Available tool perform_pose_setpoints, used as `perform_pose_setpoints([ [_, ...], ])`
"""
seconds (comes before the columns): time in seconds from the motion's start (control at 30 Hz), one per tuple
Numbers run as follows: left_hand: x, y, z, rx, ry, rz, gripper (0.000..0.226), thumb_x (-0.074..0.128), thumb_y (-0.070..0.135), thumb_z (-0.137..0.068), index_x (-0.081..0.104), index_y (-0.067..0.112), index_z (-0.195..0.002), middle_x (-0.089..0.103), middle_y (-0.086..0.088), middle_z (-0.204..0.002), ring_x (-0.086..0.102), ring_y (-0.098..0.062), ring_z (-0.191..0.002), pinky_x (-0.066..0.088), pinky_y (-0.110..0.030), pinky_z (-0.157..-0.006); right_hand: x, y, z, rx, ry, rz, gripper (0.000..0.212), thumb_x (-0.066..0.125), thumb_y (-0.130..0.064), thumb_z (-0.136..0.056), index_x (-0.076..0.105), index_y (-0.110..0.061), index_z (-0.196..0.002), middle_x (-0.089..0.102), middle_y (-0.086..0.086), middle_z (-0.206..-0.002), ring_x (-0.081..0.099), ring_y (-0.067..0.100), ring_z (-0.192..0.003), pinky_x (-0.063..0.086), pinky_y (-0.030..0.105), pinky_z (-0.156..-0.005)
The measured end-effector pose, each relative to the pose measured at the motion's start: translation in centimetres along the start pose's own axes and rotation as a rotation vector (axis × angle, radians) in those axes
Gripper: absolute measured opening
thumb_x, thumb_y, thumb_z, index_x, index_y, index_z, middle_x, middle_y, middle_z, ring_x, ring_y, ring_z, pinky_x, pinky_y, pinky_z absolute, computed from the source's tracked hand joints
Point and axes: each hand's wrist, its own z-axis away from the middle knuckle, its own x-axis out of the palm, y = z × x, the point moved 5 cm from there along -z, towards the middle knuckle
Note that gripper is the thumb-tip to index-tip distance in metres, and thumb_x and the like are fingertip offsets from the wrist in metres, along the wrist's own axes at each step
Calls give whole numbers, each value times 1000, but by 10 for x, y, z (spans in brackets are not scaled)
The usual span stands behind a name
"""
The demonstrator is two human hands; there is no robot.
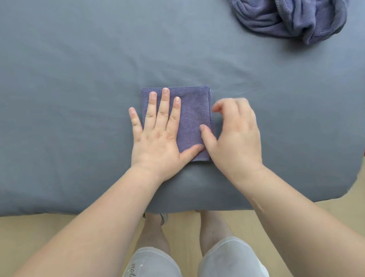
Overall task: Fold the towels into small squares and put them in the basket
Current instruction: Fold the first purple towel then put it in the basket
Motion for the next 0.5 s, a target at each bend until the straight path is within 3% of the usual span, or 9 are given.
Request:
perform_pose_setpoints([
  [0.07,-1,3,-1,-26,1,63,97,12,76,-82,-11,20,-158,-24,-3,-164,-24,-24,-150,-9,-66,-117,6,-19,3,-262,6,127,47,66,-29,-86,59,-14,-130,54,11,-137,52,33,-126,41,48,-105],
  [0.17,-2,7,-1,-62,-3,103,101,18,73,-78,-22,20,-154,-29,-4,-162,-32,-24,-147,-11,-67,-115,31,-24,-1,-436,-208,415,65,43,-47,-100,34,-14,-156,22,9,-166,16,32,-154,12,57,-123],
  [0.3,0,7,-4,-57,-50,57,132,24,95,-62,-20,11,-153,-29,-10,-161,-32,-27,-147,-13,-67,-114,54,4,-17,-417,-430,609,76,13,-61,-100,5,-16,-161,-6,4,-169,-10,26,-155,-2,60,-122],
  [0.5,-6,0,3,33,-42,39,139,21,103,-60,-14,9,-155,-21,-10,-164,-24,-26,-150,-7,-66,-117,55,7,-19,-402,-416,630,74,14,-61,-100,1,-21,-161,-7,4,-169,-9,26,-156,0,59,-123],
])
